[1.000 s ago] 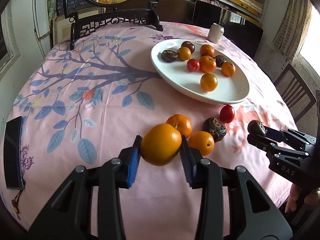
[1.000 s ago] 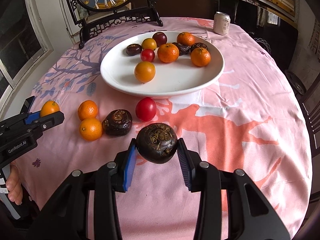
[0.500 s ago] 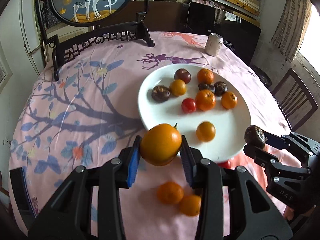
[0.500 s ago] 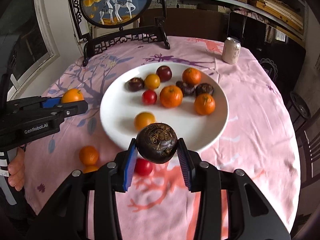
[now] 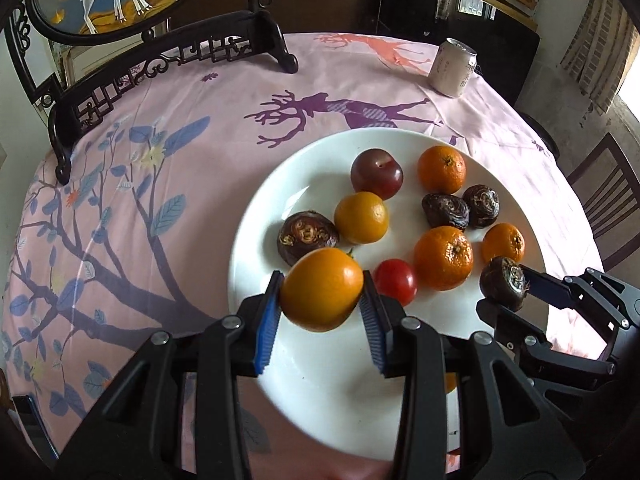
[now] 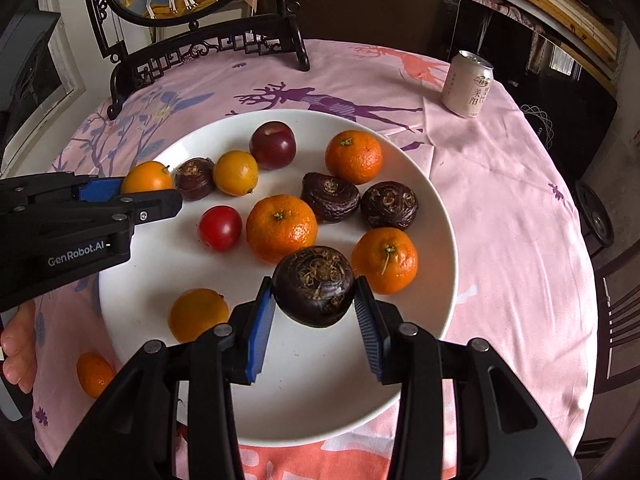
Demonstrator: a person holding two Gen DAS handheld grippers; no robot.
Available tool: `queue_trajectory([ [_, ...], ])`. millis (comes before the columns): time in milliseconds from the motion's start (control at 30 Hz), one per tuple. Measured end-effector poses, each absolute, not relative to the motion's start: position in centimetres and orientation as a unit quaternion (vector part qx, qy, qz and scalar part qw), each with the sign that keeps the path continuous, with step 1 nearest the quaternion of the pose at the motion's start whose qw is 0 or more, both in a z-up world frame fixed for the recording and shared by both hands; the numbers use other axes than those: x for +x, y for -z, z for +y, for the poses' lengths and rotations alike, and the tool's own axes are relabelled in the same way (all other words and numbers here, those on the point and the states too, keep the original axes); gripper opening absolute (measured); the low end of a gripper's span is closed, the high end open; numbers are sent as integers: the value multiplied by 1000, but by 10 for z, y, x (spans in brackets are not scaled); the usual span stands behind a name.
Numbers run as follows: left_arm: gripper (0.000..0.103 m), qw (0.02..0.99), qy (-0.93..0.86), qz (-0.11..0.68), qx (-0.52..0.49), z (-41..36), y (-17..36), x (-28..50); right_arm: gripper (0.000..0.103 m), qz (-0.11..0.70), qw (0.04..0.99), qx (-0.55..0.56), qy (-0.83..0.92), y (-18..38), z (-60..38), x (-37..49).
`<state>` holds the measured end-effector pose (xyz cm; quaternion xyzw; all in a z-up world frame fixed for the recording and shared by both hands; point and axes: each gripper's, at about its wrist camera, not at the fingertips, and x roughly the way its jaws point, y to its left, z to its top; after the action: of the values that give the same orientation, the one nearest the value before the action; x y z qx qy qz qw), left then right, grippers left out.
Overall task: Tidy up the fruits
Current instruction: 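Carry both fruits over the white plate and open both tools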
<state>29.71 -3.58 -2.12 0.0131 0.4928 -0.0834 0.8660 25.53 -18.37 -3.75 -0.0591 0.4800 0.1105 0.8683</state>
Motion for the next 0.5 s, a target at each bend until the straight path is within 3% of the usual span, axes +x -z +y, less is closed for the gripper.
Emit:
queue_trajectory([
  [200,42,867,82,492,14,-39,23,301,44,483,866,-59,-114,42,-179,260],
  [233,59,869,80,488,12,-38,20,300,58,482,867,-59,-113,41,-179,260],
  [300,74,880,76,470,8,-35,10,294,61,466,877,-59,-100,33,-181,256],
  [400,74,889,79,450,4,-27,-12,277,61,454,884,-50,-101,17,-187,245],
  [500,82,903,85,422,-10,-15,-35,245,61,440,892,-38,-96,-1,-196,224],
])
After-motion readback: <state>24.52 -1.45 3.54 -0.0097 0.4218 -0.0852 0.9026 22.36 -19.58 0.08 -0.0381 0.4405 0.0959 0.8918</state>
